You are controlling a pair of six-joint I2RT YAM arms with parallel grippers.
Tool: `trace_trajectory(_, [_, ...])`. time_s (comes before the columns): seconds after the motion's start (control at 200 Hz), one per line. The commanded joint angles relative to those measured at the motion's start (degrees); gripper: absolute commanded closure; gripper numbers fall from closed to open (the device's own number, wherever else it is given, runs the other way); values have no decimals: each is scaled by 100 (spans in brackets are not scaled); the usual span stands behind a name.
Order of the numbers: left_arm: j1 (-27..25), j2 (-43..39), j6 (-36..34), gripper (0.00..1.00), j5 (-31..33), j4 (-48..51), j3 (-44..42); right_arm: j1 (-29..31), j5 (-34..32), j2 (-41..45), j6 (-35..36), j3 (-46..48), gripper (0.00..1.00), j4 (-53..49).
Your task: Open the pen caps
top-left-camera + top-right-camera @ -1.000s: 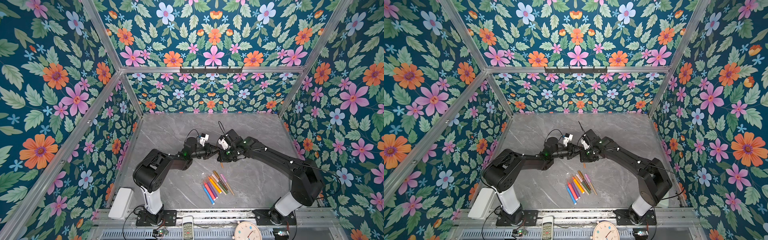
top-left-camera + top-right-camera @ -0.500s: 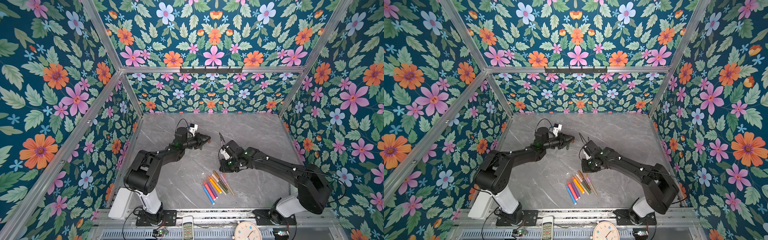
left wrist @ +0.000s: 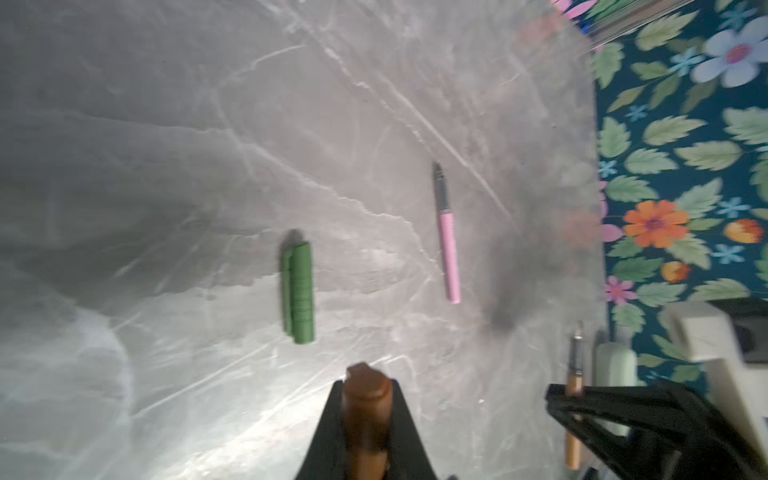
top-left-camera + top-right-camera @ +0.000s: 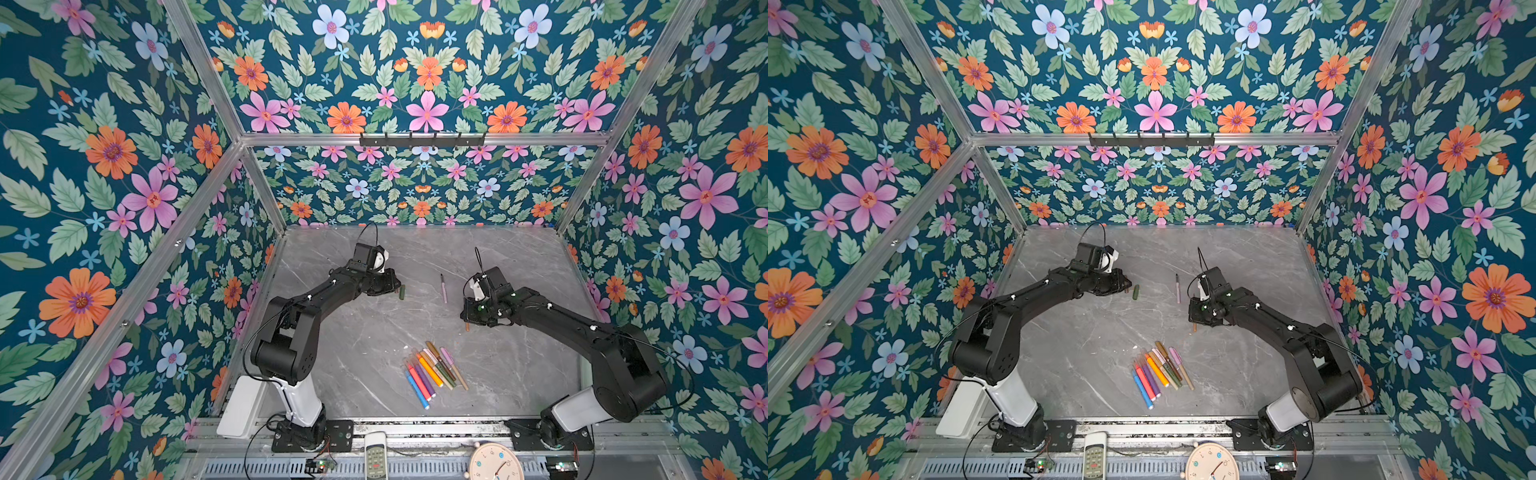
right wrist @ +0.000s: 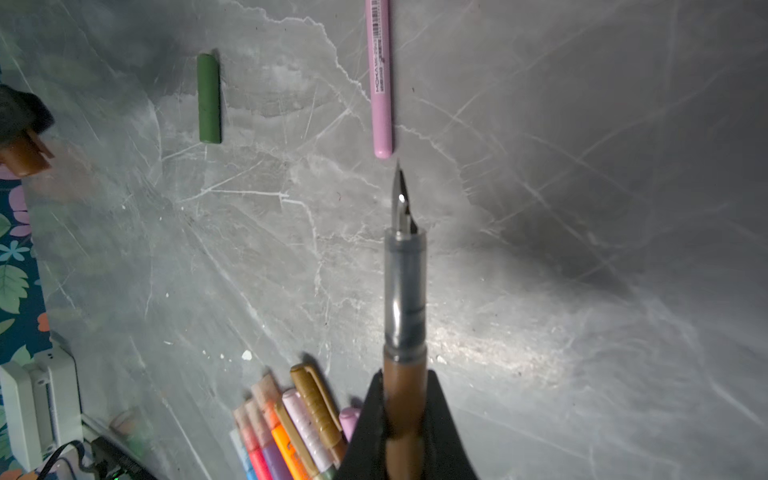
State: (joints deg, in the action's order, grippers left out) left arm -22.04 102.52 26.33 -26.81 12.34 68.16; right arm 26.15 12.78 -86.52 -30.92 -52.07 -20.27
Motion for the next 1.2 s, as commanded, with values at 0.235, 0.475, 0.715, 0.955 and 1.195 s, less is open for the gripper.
trace_trajectory(0.235, [226,799,-736,100,361,743,529,-22,-644,1087,-133,1043,100,1265])
trace_trajectory(0.475, [227,1226,-692,100,296,771,963,-22,-975,2143,-385,1894,100,1725])
trace_trajectory(0.715, [229,1521,-611,100,203,810,1211,-79,-1076,1631,-530,1534,100,1367])
trace_trajectory(0.955, [222,1618,-583,100,52,791,1192,-235,-1030,1940,-656,1827,100,1554])
trace_trajectory(1.195, [185,1587,-416,80,-175,527,1069,-530,-531,1584,-714,1724,100,1614])
